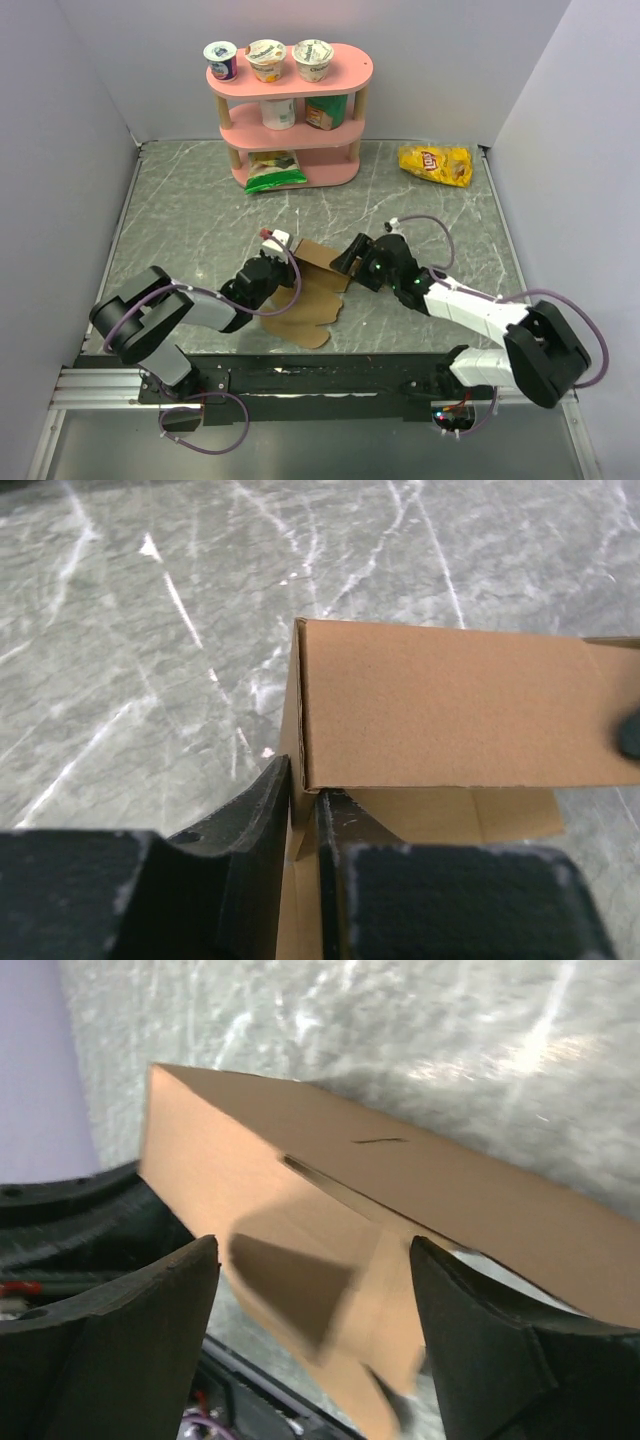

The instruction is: Fold the paper box

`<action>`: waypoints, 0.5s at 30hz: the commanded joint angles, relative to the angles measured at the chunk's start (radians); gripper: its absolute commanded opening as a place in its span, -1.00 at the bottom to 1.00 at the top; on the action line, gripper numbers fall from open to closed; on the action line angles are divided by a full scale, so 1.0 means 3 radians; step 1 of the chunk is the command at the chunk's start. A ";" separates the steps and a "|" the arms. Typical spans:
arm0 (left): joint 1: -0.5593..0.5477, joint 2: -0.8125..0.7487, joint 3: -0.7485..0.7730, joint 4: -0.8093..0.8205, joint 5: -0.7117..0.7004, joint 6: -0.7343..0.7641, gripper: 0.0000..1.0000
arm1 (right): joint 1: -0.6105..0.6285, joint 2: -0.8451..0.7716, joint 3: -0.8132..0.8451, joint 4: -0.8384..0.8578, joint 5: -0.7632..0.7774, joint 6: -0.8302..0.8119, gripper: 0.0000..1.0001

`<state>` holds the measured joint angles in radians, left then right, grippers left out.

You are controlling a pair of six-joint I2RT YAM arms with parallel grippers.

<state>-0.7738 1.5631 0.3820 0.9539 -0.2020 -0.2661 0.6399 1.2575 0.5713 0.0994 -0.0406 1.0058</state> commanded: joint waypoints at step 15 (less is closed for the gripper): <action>-0.0565 -0.0107 0.0347 -0.1154 -0.1116 -0.0570 -0.65 | 0.0081 -0.1190 0.0586 -0.1615 0.0611 -0.0530 0.75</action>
<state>-0.9081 1.5398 0.4389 0.7353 -0.4206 -0.3889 0.6495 0.8818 0.6533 -0.3332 0.1520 0.8864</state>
